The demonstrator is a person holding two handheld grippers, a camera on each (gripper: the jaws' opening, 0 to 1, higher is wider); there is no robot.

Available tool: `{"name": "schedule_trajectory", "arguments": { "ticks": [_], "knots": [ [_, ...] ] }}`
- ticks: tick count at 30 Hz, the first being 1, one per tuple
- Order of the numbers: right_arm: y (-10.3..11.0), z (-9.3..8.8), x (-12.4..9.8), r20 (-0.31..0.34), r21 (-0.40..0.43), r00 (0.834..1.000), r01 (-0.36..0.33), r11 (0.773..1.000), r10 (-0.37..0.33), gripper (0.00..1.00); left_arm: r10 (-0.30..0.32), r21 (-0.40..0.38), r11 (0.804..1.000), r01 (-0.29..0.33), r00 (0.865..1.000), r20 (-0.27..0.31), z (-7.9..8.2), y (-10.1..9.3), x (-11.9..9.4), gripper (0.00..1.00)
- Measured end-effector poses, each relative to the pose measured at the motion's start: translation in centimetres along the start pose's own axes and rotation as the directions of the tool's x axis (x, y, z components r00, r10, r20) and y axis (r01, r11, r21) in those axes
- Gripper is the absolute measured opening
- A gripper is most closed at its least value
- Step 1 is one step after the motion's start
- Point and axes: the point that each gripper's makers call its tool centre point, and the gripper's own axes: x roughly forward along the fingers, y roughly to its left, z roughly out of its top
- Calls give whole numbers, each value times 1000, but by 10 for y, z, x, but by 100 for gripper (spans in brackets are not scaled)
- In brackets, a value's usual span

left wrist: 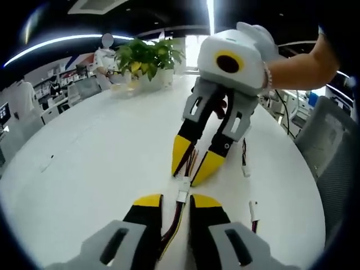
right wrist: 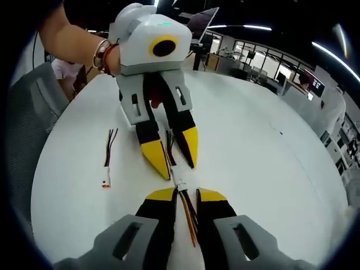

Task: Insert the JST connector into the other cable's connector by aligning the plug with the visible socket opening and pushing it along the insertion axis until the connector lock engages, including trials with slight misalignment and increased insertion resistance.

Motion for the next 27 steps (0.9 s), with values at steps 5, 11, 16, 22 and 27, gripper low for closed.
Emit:
{"name": "schedule_trajectory", "arguments": {
  "ticks": [5,11,16,22,27],
  "knots": [
    [-4,1,-3,1,4,1000,21,1000,-21,12,6,-22,1000,-5,999,42,11,0,-7,17],
    [-4,6,-9,20,34,999,30,999,-31,13,23,-10,1000,-23,998,65,19,-1,-16,17],
    [-1,7,-15,15,29,999,31,999,-31,17,29,2,1000,-29,997,74,23,-3,-23,17],
    [2,8,-30,15,19,998,54,998,-54,17,48,8,999,-49,993,110,33,-9,-37,17],
    [7,9,-43,20,18,998,67,998,-67,18,61,9,998,-63,987,147,42,-18,-48,18]
  ]
}}
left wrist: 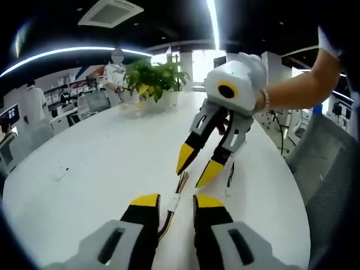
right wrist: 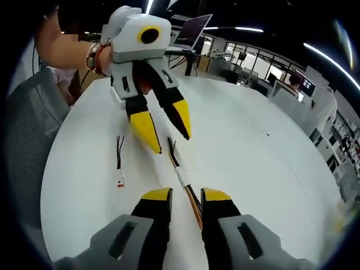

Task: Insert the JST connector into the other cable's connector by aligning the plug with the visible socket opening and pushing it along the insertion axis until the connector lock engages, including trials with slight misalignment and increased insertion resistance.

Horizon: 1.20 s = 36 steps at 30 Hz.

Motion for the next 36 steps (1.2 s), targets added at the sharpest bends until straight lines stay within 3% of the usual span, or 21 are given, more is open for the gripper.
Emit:
{"name": "schedule_trajectory", "arguments": {
  "ticks": [12,17,36],
  "knots": [
    [16,-1,-23,7,-9,1000,16,1000,-16,19,-12,38,999,11,1000,21,3,-35,-14,19],
    [27,-4,-28,4,-16,1000,7,1000,-7,19,-29,50,998,29,1000,2,-2,-49,-16,20],
    [54,-17,-33,-3,23,1000,-24,999,24,19,-57,44,997,61,996,-70,-26,-71,-20,20]
  ]
}}
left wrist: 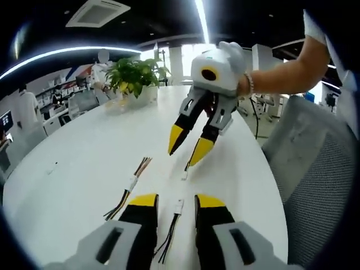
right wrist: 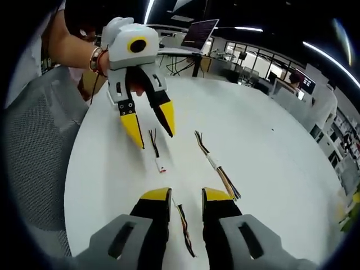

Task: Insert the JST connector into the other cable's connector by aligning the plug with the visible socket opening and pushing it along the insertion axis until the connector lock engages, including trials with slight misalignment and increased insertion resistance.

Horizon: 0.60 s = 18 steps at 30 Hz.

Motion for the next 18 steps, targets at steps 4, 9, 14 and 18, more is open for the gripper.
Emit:
{"name": "schedule_trajectory", "arguments": {
  "ticks": [4,9,14,18],
  "knots": [
    [12,-5,4,-13,-3,999,-30,1000,30,19,-12,4,1000,12,1000,-21,-6,-4,4,20],
    [18,-12,8,-32,-17,998,-61,998,60,19,-24,-6,1000,23,999,-41,-14,-6,8,20],
    [15,-18,10,-38,-24,997,-73,997,72,17,-30,-25,999,29,998,-48,-20,-4,14,20],
    [13,-23,12,-48,-34,995,-84,996,82,16,-37,-44,998,35,998,-51,-24,-3,18,20]
  ]
}}
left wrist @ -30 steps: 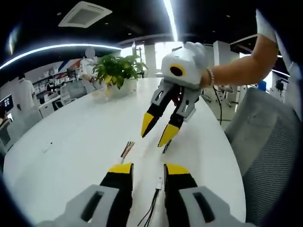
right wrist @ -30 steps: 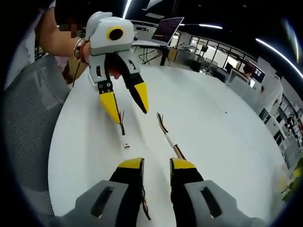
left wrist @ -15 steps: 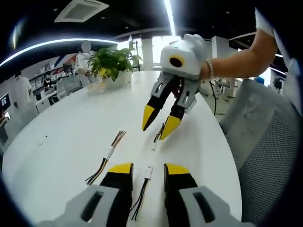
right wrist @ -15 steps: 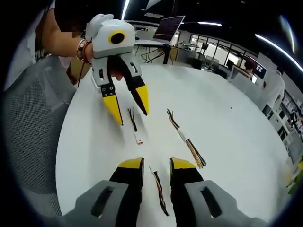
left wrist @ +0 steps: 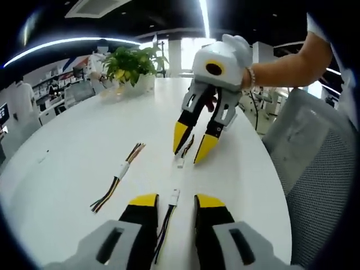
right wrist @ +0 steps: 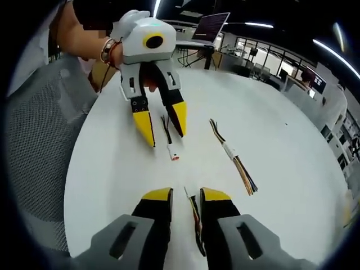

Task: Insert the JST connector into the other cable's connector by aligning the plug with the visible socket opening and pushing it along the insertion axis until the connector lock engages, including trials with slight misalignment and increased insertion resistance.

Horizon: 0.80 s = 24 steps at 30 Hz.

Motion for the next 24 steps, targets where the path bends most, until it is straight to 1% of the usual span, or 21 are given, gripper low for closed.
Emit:
{"name": "schedule_trajectory", "arguments": {
  "ticks": [7,10,13,17,24],
  "knots": [
    [0,-5,4,6,12,1000,-26,1000,26,15,-10,-17,1000,10,1000,-9,-7,0,4,18],
    [-1,-3,5,20,19,999,-31,999,30,14,-17,-11,1000,17,1000,-10,-9,-1,4,13],
    [-3,-2,5,26,27,999,-27,999,26,13,-17,-14,1000,17,1000,-11,-10,0,5,12],
    [-2,-2,4,33,30,999,-38,999,37,12,-20,-22,1000,20,1000,-13,-14,0,5,7],
    [-1,-3,3,52,54,997,-57,997,54,11,-20,-36,999,20,1000,-1,-13,5,6,1]
  ]
}}
